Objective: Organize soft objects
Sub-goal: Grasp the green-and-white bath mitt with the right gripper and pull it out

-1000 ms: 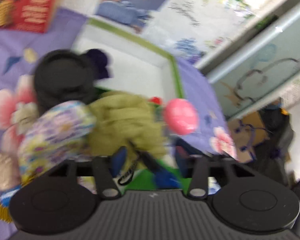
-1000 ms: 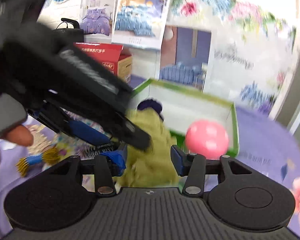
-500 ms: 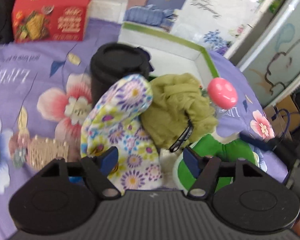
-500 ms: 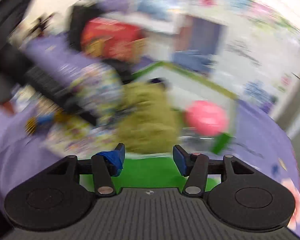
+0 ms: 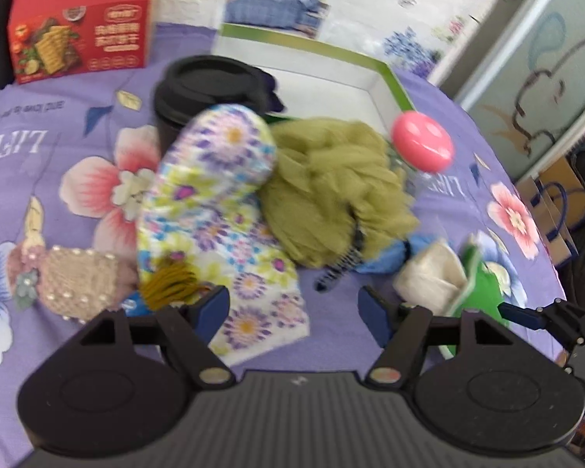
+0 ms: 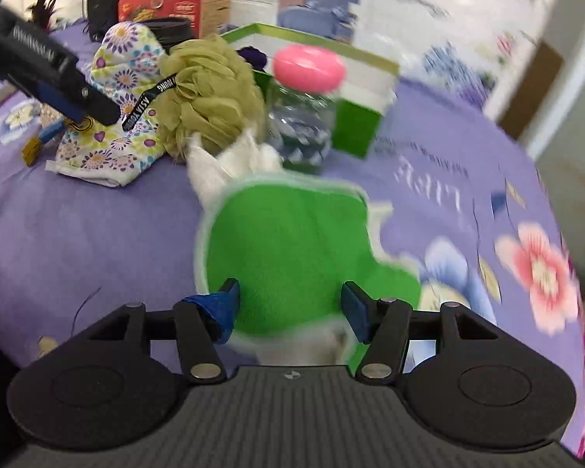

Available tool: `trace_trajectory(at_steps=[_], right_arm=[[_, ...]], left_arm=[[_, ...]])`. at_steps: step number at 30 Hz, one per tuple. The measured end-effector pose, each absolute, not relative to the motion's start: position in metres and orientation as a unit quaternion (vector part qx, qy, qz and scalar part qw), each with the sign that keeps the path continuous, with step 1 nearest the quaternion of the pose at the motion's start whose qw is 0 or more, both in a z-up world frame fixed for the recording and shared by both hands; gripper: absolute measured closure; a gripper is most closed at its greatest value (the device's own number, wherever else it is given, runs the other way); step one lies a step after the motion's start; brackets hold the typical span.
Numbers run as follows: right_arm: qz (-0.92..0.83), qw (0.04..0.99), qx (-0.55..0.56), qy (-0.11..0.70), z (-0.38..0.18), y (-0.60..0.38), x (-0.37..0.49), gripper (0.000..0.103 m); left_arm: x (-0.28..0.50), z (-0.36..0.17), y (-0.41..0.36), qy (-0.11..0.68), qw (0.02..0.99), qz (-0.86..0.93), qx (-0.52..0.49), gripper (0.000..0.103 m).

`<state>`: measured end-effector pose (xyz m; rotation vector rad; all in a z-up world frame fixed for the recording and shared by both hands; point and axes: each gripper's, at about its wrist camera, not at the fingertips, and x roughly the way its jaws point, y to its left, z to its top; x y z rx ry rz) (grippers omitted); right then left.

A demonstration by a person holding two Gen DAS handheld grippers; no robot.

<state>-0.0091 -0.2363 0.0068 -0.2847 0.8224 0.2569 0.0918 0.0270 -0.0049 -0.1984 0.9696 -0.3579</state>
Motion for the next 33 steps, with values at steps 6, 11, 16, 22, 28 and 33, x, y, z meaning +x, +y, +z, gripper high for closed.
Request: trace_trajectory(at_steps=[6,11,16,22,28,33], right_arm=[[0.121,0.930,-0.009,0.348,0.033,-0.281,-0.045,0.060],[0.078,0.929,-0.001,0.362,0.017,-0.300,-0.046,0.060],[0.036,0.916,0.105,0.385,-0.005,-0.341,-0.023,0.059],[0.025,0.932,0.033,0.361,0.003,-0.331,-0.007,0.059],[0.069,0.930,0.084,0.350,0.005,-0.320,0.017,0.058],[0.121,0.937,0.018,0.328,0.017,-0.257,0.061,0.058]], left_arm=[[0.083,-0.005,-0.005,0.468,0.852,-0.222,-0.078,0.032],[0.074,-0.003,-0.035,0.478,0.837,-0.259,-0.061,0.032],[0.062,0.008,-0.060,0.465,0.828,-0.311,-0.039,0.031],[0.055,0.017,-0.091,0.453,0.827,-0.332,0.003,0.029],[0.047,0.010,-0.085,0.457,0.825,-0.329,0.046,0.029],[0.053,0.008,-0.074,0.463,0.832,-0.302,0.035,0.029]])
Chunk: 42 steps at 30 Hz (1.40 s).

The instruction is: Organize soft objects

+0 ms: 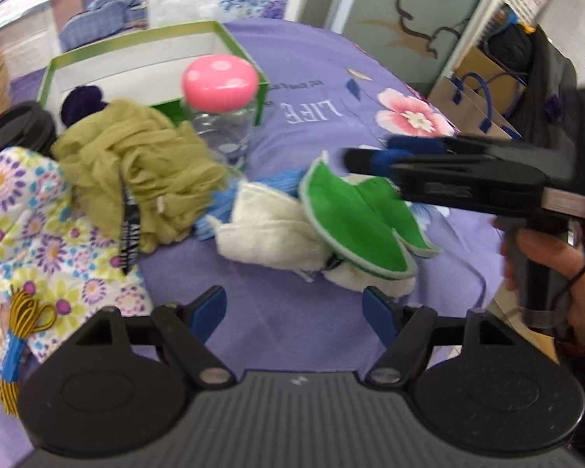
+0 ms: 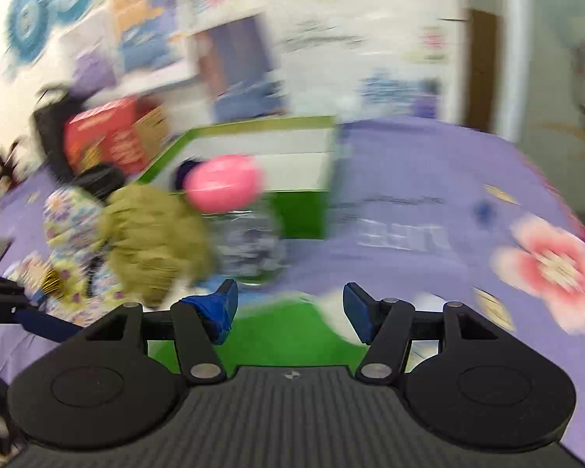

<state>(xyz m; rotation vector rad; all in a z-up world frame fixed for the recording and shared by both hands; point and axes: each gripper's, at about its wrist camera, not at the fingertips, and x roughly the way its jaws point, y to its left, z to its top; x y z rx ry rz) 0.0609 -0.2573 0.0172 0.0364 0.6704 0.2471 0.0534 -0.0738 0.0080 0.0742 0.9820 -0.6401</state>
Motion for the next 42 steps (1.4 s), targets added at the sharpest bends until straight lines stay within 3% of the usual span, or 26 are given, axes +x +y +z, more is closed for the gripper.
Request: trace_trajectory(at_steps=[5,13,20,28,33,40,42], right_arm=[[0.158,0.910,-0.045,0.382,0.009,-0.239,0.052,0.057],[0.057,0.887,-0.028,0.456,-0.012,-0.305,0.004,0.056],[0.070,0.922,0.000,0.380,0.007,-0.308,0.001,0.055],[0.044,0.900,-0.026,0.432,-0.030,-0.318,0.040,0.053],[0.016,0.912,-0.025,0.410,-0.034,-0.329,0.037,0.049],[0.025,0.912,0.001,0.410,-0.054,-0.343,0.054,0.021],[0.030,0.915,0.015,0.402,-0.059,-0.347,0.057,0.018]], left_arm=[[0.053,0.009,-0.057,0.452,0.842,-0.292,0.029,0.029],[0.059,0.003,-0.057,0.457,0.835,-0.307,0.022,0.029],[0.057,0.004,-0.062,0.458,0.832,-0.313,0.026,0.029],[0.055,-0.005,-0.042,0.473,0.835,-0.280,0.028,0.028],[0.062,-0.016,-0.030,0.489,0.830,-0.265,0.024,0.028],[0.061,-0.018,-0.018,0.495,0.830,-0.256,0.016,0.028],[0.057,-0.016,-0.004,0.494,0.833,-0.249,0.008,0.028]])
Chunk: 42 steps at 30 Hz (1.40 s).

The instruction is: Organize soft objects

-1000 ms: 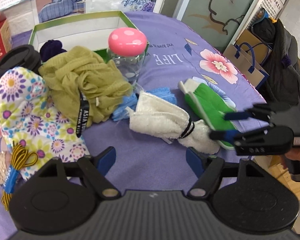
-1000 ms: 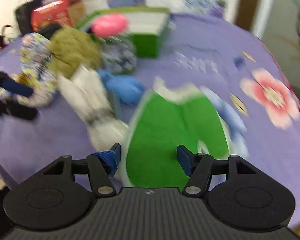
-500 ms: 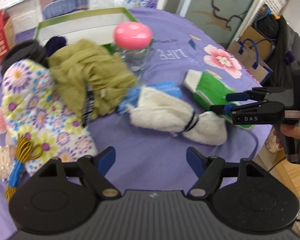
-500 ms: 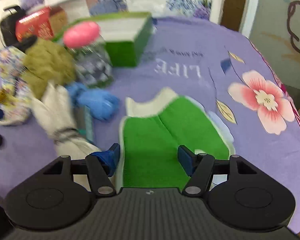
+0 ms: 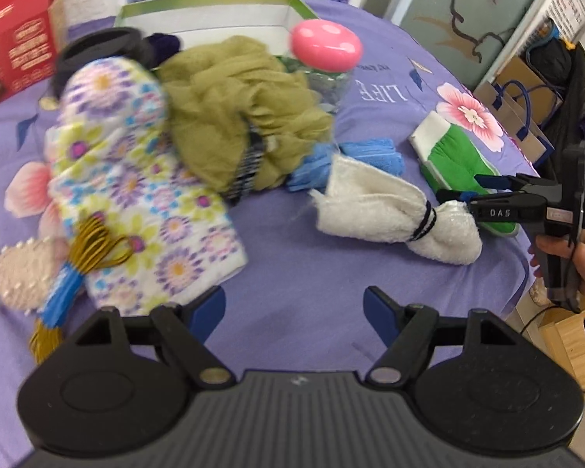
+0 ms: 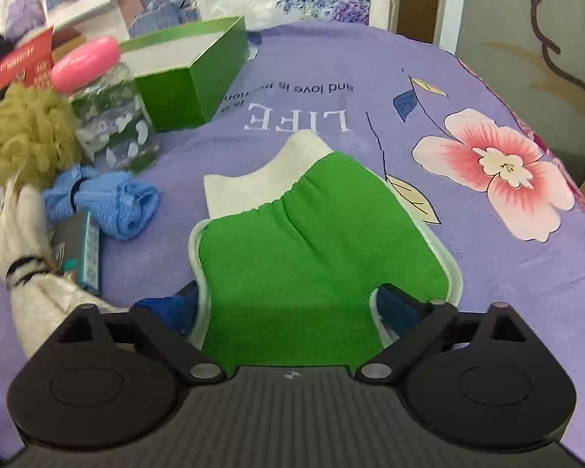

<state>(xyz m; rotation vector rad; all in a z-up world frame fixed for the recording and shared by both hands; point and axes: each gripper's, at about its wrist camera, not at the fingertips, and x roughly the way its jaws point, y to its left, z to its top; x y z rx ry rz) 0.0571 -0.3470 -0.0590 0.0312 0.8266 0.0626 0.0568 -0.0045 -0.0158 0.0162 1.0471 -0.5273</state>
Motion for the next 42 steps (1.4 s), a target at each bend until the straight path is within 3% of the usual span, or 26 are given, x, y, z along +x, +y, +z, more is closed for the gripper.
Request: trace_trajectory(at_steps=[4,6,12,16,18,22,29,42], right_arm=[[0.015,0.920,0.020,0.391,-0.062,-0.343,0.055,0.017],[0.009,0.924,0.021,0.381,-0.064,-0.341,0.052,0.017],[0.001,0.921,0.021,0.389,-0.061,-0.341,0.056,0.016],[-0.004,0.918,0.019,0.396,-0.060,-0.339,0.059,0.016],[-0.005,0.916,0.021,0.399,-0.060,-0.340,0.060,0.016],[-0.007,0.915,0.023,0.404,-0.060,-0.340,0.061,0.016],[-0.020,0.914,0.026,0.404,-0.061,-0.336,0.063,0.014],[-0.015,0.915,0.027,0.403,-0.061,-0.337,0.061,0.014]], left_arm=[[0.042,-0.012,0.044,0.495,0.844,-0.206,-0.023,0.028],[0.035,-0.013,0.072,0.492,0.854,-0.165,-0.032,0.021],[0.039,-0.021,0.123,0.480,0.870,-0.100,-0.044,0.021],[0.050,-0.032,0.118,0.473,0.867,-0.157,-0.025,0.021],[0.056,-0.039,0.106,0.468,0.863,-0.188,0.019,0.011],[0.065,-0.052,0.101,0.461,0.858,-0.220,0.060,0.011],[0.057,-0.041,0.117,0.454,0.837,-0.306,0.022,0.011],[0.074,-0.068,0.114,0.469,0.838,-0.260,0.103,0.012]])
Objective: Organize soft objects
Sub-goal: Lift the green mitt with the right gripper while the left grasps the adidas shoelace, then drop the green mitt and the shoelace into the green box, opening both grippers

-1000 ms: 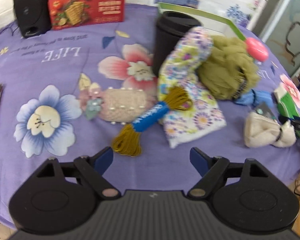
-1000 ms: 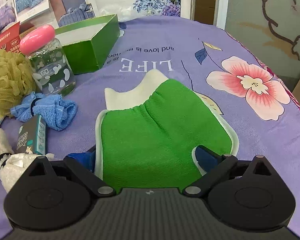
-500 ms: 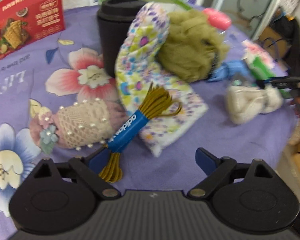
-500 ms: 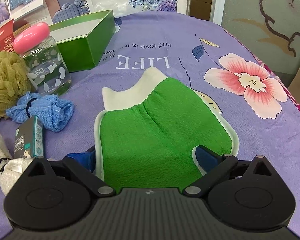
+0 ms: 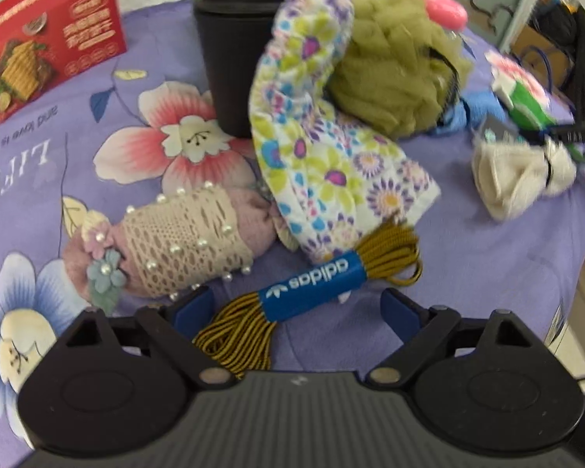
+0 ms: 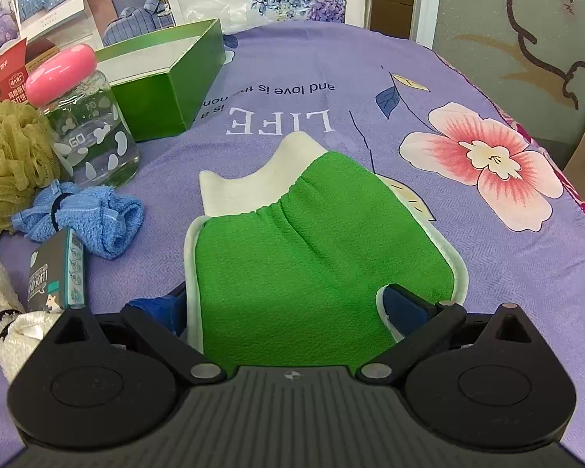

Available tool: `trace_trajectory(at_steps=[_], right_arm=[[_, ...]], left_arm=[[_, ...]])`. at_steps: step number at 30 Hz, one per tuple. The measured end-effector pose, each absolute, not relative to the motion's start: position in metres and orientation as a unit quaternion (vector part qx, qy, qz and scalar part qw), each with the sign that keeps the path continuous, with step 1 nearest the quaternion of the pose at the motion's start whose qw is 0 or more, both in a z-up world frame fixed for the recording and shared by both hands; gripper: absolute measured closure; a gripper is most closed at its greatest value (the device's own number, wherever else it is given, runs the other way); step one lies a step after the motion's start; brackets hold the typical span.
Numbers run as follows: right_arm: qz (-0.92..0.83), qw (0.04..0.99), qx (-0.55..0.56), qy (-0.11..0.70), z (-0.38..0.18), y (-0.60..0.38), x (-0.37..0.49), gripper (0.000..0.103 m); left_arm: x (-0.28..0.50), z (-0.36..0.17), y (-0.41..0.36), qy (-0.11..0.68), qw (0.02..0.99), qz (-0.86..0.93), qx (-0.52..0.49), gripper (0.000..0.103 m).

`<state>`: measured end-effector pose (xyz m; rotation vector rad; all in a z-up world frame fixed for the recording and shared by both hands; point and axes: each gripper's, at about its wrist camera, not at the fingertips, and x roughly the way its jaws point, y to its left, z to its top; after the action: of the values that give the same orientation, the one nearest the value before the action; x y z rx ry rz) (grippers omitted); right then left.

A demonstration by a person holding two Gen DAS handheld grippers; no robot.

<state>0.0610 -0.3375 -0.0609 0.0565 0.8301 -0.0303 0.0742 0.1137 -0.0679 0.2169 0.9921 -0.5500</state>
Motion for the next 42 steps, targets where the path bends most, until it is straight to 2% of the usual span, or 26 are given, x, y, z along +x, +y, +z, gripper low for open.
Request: trace_trajectory(at_steps=[1,4,5,6,7,8,10,11,14,19,24,31,35,39,41,42], right_arm=[[-0.015,0.915,0.028,0.403,-0.061,-0.337,0.061,0.014],[-0.018,0.913,0.024,0.406,-0.061,-0.336,0.062,0.016],[-0.022,0.913,0.023,0.406,-0.059,-0.335,0.061,0.021],[-0.024,0.914,0.023,0.405,-0.058,-0.334,0.060,0.024],[-0.023,0.915,0.025,0.401,-0.056,-0.335,0.057,0.037],[-0.021,0.918,0.025,0.396,-0.054,-0.337,0.053,0.057],[-0.015,0.921,0.031,0.387,-0.050,-0.341,0.045,0.075],[-0.014,0.923,0.028,0.384,-0.048,-0.341,0.041,0.080],[-0.003,0.925,0.011,0.379,-0.043,-0.336,0.033,0.084],[0.016,0.939,0.010,0.344,-0.021,-0.330,0.016,0.085],[0.029,0.959,-0.015,0.282,0.021,-0.323,0.017,0.085],[0.097,0.972,-0.041,0.212,0.086,-0.304,0.109,0.084],[0.137,0.964,-0.031,0.227,0.093,-0.285,0.186,0.084],[0.167,0.953,-0.025,0.253,0.075,-0.258,0.244,0.083],[0.189,0.943,-0.019,0.272,0.063,-0.248,0.265,0.076],[0.199,0.937,-0.013,0.286,0.056,-0.242,0.275,0.075]], left_arm=[[0.073,-0.068,0.112,0.467,0.835,-0.266,0.117,0.012],[0.070,-0.067,0.109,0.466,0.832,-0.267,0.138,0.027],[0.070,-0.065,0.110,0.465,0.833,-0.268,0.136,0.046],[0.072,-0.062,0.112,0.463,0.835,-0.267,0.131,0.072],[0.071,-0.059,0.115,0.467,0.834,-0.269,0.118,0.080],[0.070,-0.056,0.118,0.470,0.834,-0.270,0.104,0.086],[0.064,-0.049,0.122,0.466,0.841,-0.259,0.089,0.087],[0.060,-0.045,0.123,0.463,0.845,-0.253,0.086,0.087],[0.048,-0.025,0.126,0.450,0.853,-0.260,0.049,0.087],[0.032,0.021,0.122,0.403,0.871,-0.281,0.020,0.087],[0.048,0.057,0.107,0.374,0.884,-0.281,0.012,0.087],[0.136,0.105,0.062,0.334,0.899,-0.282,0.033,0.087],[0.203,0.109,0.025,0.341,0.897,-0.278,0.048,0.087],[0.262,0.090,-0.008,0.365,0.890,-0.265,0.071,0.087],[0.290,0.076,-0.015,0.383,0.885,-0.252,0.079,0.086],[0.302,0.069,-0.018,0.388,0.884,-0.247,0.086,0.081]])
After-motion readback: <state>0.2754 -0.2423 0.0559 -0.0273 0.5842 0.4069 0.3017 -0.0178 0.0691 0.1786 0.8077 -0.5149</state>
